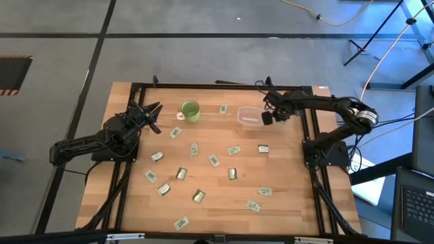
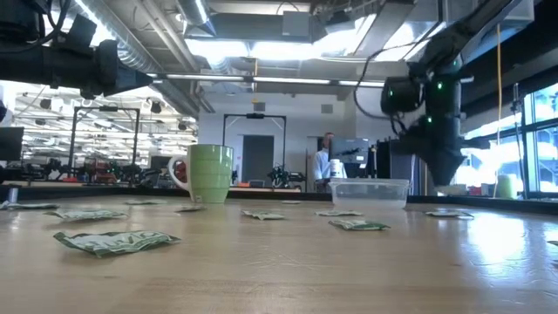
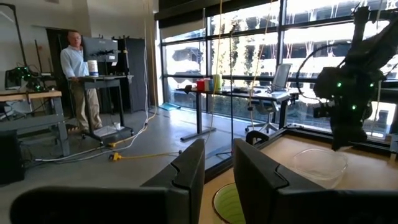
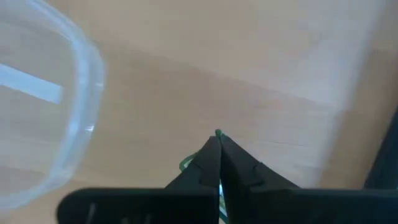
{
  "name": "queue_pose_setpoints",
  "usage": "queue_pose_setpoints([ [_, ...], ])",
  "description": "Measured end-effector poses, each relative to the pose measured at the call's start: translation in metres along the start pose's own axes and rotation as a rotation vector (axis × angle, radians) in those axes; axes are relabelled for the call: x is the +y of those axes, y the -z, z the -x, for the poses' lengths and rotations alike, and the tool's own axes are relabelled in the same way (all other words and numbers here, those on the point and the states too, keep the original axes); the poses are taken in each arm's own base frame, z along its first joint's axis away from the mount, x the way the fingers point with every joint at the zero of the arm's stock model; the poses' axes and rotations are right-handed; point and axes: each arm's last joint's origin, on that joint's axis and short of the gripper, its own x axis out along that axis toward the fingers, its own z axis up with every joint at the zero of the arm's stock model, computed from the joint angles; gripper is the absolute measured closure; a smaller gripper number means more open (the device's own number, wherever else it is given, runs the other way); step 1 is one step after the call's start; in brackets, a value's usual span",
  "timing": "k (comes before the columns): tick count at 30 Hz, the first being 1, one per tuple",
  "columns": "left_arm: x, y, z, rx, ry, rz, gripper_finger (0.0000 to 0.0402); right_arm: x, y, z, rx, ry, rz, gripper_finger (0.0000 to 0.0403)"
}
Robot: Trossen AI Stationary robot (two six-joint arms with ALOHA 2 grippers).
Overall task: Pick and place items into bin
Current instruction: Put the green truvia packet into the transparent bin
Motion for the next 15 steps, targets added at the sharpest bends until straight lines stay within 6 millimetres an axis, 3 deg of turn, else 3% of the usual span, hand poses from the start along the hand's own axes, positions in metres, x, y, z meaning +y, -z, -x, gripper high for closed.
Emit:
queue_pose_setpoints([
  [4, 0.0, 0.0, 0.0, 0.0, 0.0, 0.0, 0.0325, 0.008, -0.008, 0.022, -0.152, -0.086, 0.041, 0.0399],
  [10, 0.0, 0.0, 0.0, 0.0, 0.001, 0.0, 0.0325, 0.041, -0.019, 0.042, -0.404, -0.282, 0.167, 0.0399],
  [15, 0.0, 0.0, 0.0, 0.0, 0.002, 0.0, 0.0325, 0.067, -0.017, 0.036, -0.453, -0.345, 0.283, 0.0399],
])
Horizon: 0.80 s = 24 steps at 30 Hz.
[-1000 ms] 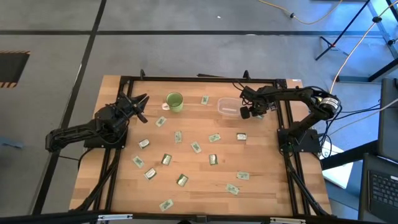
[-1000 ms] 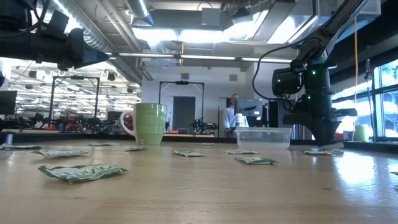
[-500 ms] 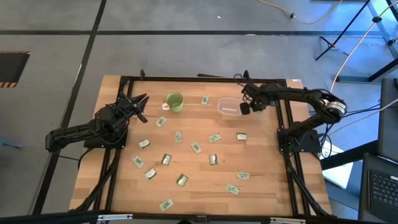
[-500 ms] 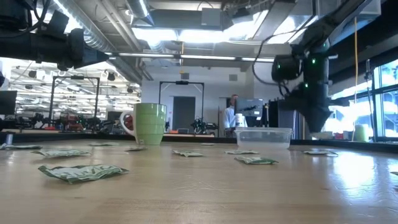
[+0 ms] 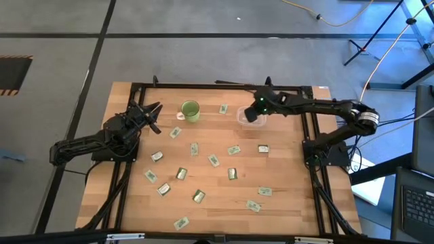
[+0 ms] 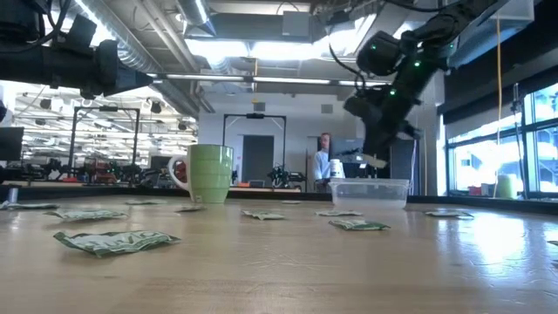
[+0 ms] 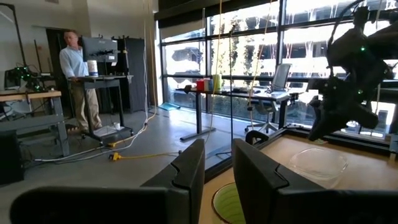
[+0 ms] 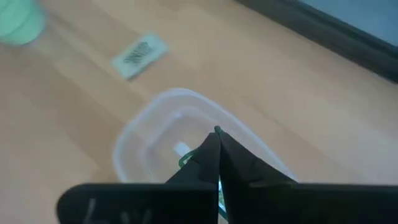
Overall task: Pick and place items into bin
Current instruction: Put the green truvia packet into the transparent bin
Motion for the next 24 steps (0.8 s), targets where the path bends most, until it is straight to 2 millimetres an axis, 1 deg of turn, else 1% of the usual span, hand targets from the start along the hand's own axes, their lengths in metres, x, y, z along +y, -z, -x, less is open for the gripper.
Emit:
queue_pose_setpoints([
  [5, 0.0, 0.0, 0.0, 0.0, -0.001, 0.0, 0.0325, 0.01, 0.01, -0.021, 0.057, 0.005, 0.066, 0.0399],
  [9, 0.0, 0.0, 0.0, 0.0, -0.001, 0.0, 0.0325, 0.014, 0.018, -0.033, 0.097, 0.021, 0.093, 0.0399],
  [12, 0.0, 0.0, 0.0, 0.0, -0.001, 0.0, 0.0325, 0.014, 0.021, -0.037, 0.11, 0.035, 0.1, 0.0399],
  [16, 0.0, 0.0, 0.0, -0.001, -0.001, 0.0, 0.0325, 0.014, 0.021, -0.038, 0.112, 0.037, 0.121, 0.0394],
  [20, 0.0, 0.0, 0.0, -0.001, -0.002, 0.0, 0.0325, 0.014, 0.021, -0.038, 0.11, 0.035, 0.127, 0.0366],
  [24, 0.0, 0.0, 0.0, 0.0, -0.002, 0.0, 0.0325, 0.014, 0.021, -0.038, 0.11, 0.035, 0.141, 0.032],
])
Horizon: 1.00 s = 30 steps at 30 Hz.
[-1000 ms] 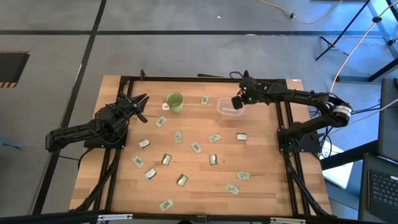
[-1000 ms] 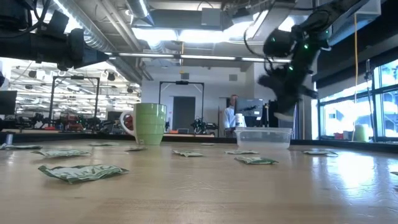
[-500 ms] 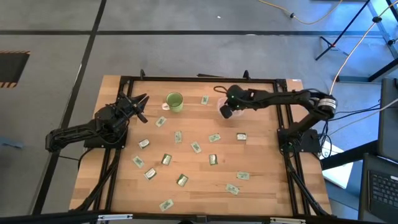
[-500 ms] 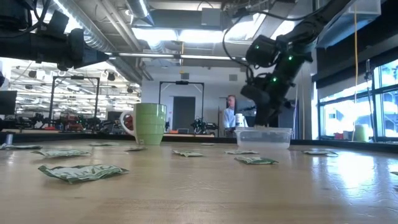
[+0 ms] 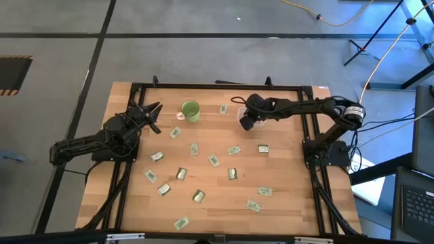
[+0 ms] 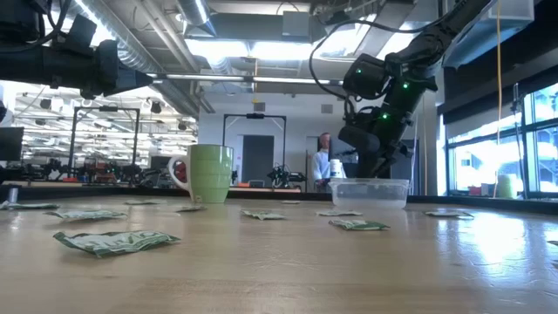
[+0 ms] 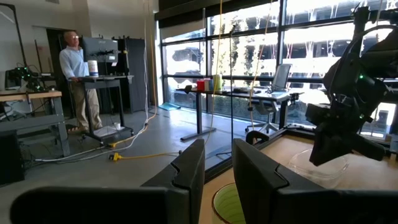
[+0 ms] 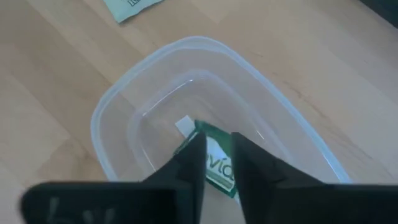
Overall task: Pick and place items into bin
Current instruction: Put the green truvia packet into the transparent bin
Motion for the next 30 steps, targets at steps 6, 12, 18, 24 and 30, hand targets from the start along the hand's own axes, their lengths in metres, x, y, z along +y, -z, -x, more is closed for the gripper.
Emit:
queue_pose_setpoints([
  [6, 0.0, 0.0, 0.0, 0.0, 0.0, 0.0, 0.0325, 0.006, -0.027, 0.014, -0.091, -0.014, 0.027, 0.0275],
  [12, 0.0, 0.0, 0.0, 0.0, -0.001, 0.0, 0.0325, 0.021, -0.063, 0.041, -0.192, -0.054, 0.161, 0.027],
  [18, 0.0, 0.001, 0.0, 0.006, 0.0, -0.003, 0.0325, 0.042, -0.06, 0.072, 0.01, -0.089, 0.272, 0.027],
  [24, 0.0, 0.004, 0.0, 0.037, 0.002, -0.021, 0.0325, 0.064, -0.017, 0.092, 0.31, -0.028, 0.25, 0.027],
  [30, 0.0, 0.005, 0.0, 0.044, 0.003, -0.024, 0.0325, 0.078, 0.034, 0.085, 0.439, 0.068, 0.132, 0.027],
])
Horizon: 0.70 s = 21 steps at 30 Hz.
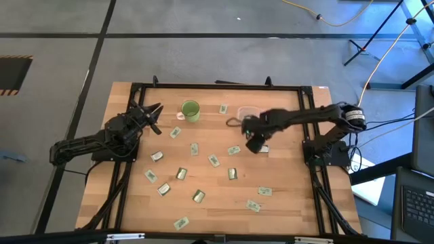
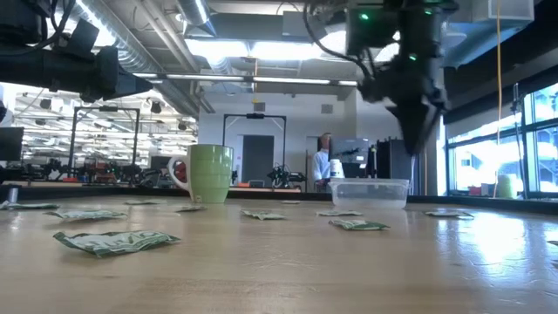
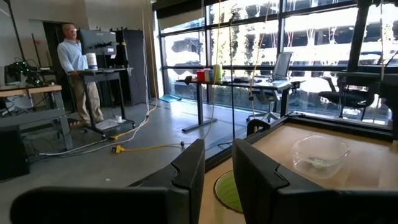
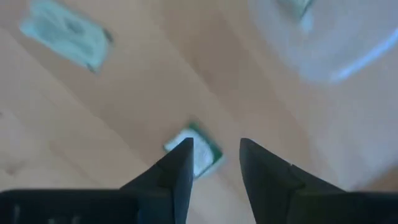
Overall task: Pick and place items into bin
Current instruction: Put the green truvia packet into the transparent bin
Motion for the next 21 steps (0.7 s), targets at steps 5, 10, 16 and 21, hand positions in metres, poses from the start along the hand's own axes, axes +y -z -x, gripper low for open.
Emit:
queue_pose_setpoints([
  [5, 0.0, 0.0, 0.0, 0.0, 0.0, 0.0, 0.0325, 0.008, 0.027, -0.025, 0.044, 0.041, -0.056, 0.027],
  [10, 0.0, 0.0, 0.0, 0.0, 0.0, 0.0, 0.0325, 0.011, 0.041, -0.049, 0.033, 0.005, -0.08, 0.0281],
  [16, 0.0, 0.0, 0.0, 0.0, 0.0, 0.0, 0.0325, 0.008, 0.05, -0.064, 0.049, -0.016, -0.074, 0.0295],
  [21, 0.0, 0.0, 0.0, 0.0, 0.0, 0.0, 0.0325, 0.006, 0.054, -0.069, 0.058, -0.006, -0.072, 0.0302],
])
